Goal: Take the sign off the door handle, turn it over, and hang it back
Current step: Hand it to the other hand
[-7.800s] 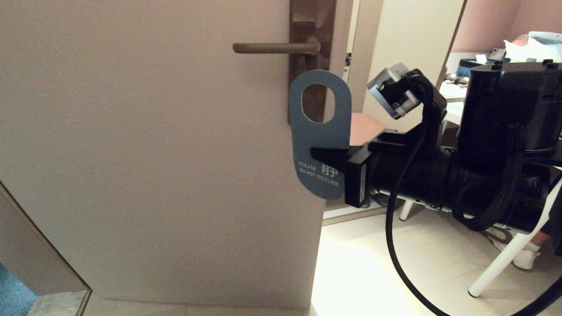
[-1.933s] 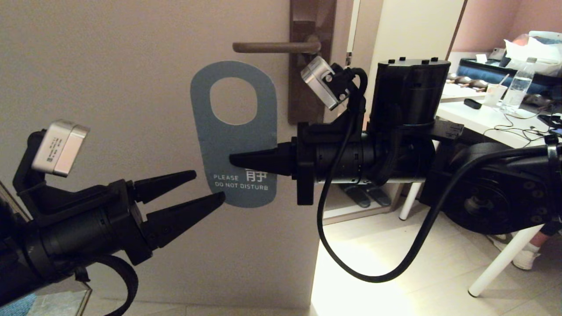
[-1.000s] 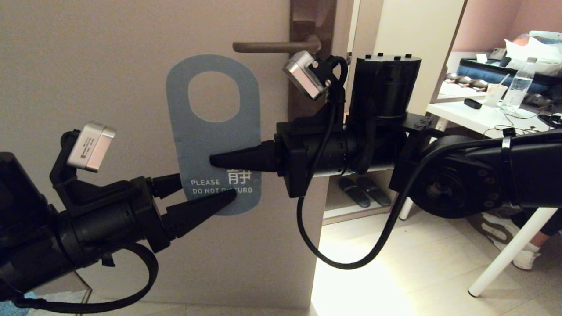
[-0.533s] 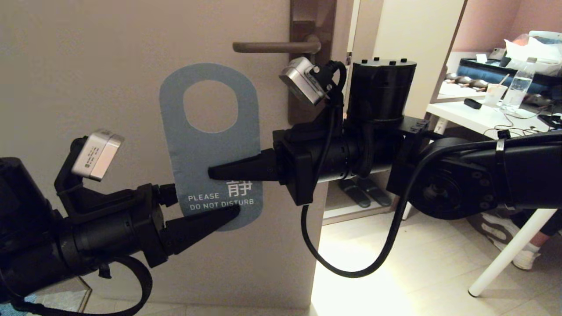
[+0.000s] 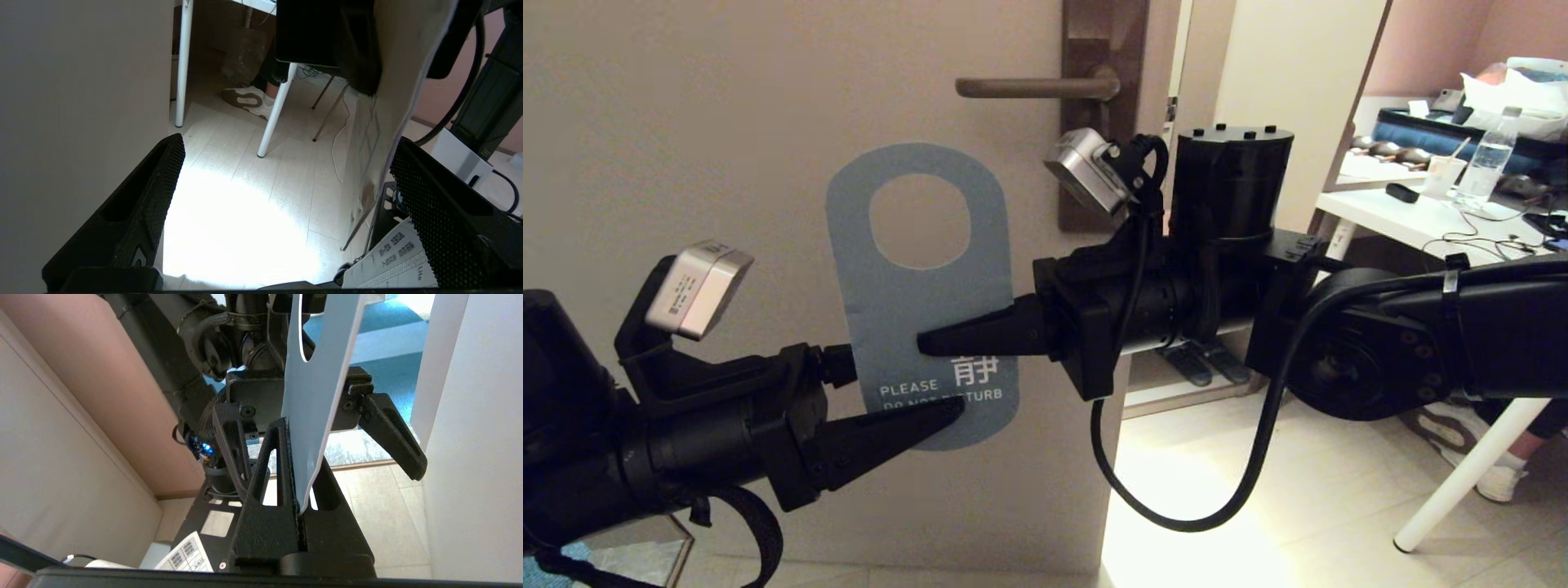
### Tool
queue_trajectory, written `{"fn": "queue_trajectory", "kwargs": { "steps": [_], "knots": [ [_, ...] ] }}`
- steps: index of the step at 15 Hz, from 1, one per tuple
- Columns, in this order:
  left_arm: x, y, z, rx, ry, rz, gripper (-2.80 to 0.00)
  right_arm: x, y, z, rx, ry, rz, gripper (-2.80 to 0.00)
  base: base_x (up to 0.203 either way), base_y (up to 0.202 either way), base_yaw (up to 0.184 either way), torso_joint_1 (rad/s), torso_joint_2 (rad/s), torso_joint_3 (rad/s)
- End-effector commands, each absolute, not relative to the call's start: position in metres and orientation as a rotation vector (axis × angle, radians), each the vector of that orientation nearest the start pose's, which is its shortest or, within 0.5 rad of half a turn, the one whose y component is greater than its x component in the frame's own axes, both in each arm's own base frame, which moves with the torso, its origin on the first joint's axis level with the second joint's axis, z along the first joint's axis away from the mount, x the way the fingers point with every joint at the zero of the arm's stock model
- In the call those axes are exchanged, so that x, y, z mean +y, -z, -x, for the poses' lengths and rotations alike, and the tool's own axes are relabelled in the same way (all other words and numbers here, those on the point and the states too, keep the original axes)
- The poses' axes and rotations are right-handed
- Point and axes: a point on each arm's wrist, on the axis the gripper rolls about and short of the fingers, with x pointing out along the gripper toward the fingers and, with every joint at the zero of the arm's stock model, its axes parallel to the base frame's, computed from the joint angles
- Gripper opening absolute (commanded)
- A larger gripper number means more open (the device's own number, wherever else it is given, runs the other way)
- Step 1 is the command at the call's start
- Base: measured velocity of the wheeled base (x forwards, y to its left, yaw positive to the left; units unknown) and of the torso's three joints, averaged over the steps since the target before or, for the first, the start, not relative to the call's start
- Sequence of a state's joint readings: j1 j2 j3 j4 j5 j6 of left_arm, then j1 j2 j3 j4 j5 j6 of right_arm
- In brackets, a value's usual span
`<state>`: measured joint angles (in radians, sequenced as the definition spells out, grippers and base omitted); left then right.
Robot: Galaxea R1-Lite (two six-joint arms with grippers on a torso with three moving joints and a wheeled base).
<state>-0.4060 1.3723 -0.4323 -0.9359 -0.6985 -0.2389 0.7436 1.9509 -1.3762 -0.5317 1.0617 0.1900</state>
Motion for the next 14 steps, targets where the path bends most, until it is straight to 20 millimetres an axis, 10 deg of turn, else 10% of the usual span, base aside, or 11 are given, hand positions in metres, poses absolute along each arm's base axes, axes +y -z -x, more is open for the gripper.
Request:
{"fn": "queue_trajectory", "kwargs": {
  "steps": [1, 14],
  "knots": [
    [-0.093, -0.199, -0.179, 0.12, 1.104, 0.214, 0.0, 0.278, -0.243, -0.273, 0.217, -1.801, -0.143, -2.8, 0.0, 0.0, 0.0, 0.0, 0.0, 0.0],
    [-0.093, -0.201, -0.176, 0.112, 1.144, 0.207, 0.0, 0.287, -0.245, -0.263, 0.209, -1.837, -0.137, -2.8, 0.0, 0.0, 0.0, 0.0, 0.0, 0.0]
  ]
}}
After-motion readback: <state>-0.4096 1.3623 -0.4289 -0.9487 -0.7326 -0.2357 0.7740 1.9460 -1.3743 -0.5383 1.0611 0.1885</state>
